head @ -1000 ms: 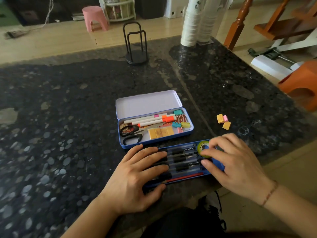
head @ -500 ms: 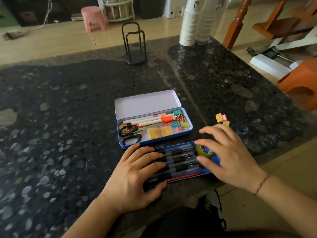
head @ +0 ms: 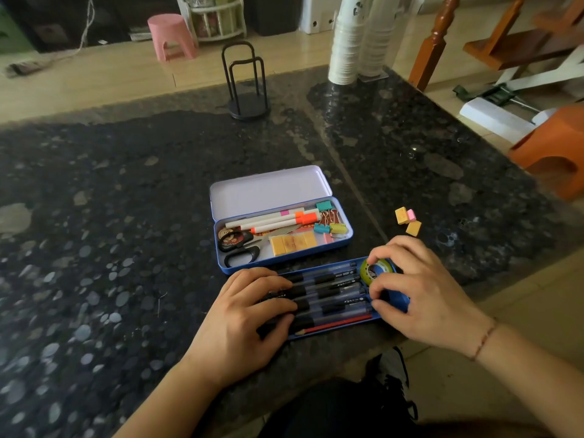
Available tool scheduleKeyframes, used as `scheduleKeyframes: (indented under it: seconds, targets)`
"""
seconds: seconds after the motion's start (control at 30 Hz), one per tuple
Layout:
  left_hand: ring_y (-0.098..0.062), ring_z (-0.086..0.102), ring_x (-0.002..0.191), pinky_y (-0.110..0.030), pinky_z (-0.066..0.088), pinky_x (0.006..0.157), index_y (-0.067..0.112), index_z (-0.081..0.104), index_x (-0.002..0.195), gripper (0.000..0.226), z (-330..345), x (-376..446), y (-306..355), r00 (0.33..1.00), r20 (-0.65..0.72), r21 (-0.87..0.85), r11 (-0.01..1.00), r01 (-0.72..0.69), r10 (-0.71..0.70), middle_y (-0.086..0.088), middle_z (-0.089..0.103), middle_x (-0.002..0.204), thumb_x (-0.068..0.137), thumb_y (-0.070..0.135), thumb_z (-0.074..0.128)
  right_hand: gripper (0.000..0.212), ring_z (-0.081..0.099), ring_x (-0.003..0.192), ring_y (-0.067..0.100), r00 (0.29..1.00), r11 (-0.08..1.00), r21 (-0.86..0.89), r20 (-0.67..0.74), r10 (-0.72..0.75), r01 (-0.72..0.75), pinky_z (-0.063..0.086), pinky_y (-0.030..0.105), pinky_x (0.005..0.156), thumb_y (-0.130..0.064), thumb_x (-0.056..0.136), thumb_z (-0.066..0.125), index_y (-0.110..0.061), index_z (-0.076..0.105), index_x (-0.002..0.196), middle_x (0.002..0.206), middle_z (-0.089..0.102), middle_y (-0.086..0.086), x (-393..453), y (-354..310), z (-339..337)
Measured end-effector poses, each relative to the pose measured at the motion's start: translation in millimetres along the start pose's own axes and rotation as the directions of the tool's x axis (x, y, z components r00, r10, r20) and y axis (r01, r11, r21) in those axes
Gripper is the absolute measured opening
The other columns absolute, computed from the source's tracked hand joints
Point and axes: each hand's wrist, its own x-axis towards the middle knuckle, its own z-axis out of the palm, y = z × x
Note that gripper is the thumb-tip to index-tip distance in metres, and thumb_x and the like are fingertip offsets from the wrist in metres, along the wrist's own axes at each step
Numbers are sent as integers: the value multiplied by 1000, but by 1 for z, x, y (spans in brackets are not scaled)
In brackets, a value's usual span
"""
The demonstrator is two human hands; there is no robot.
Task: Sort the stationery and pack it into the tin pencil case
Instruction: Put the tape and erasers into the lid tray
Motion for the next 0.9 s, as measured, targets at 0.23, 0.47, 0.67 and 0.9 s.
scheduleKeyframes:
  seconds: [0.23,0.47,0.67,0.9]
  targets:
    - [-15,52,123,-39,45,98,21,73,108,30,-4,0,4,999,20,15,999,-34,34,6,62,126,84,38,71,16,48,108,20,971,987,-69,-197,132,-148,43,37,90,-35,81,63,-21,69,87,105,61,-4,0,22,-12]
    - [-14,38,138,-44,37,109,28,58,132,60,-3,4,7,982,186,95,995,-26,8,10,45,146,82,60,65,49,50,111,25,740,739,-66,-141,658,-670,47,37,81,-50,74,74,-21,55,108,112,59,2,18,49,-22]
    - [-14,36,140,-42,36,109,31,58,131,54,-4,4,7,981,195,86,996,-38,20,11,42,149,84,56,64,30,52,106,21,771,784,16,-170,614,-621,45,33,76,-38,79,73,-23,60,102,106,62,-3,32,52,-15]
    - [-14,40,136,-42,39,107,26,61,129,55,-6,4,7,990,143,57,998,-7,-1,9,46,146,81,53,68,11,61,75,18,797,825,93,-218,564,-558,49,30,69,-24,91,60,-22,70,93,86,70,2,12,58,-31]
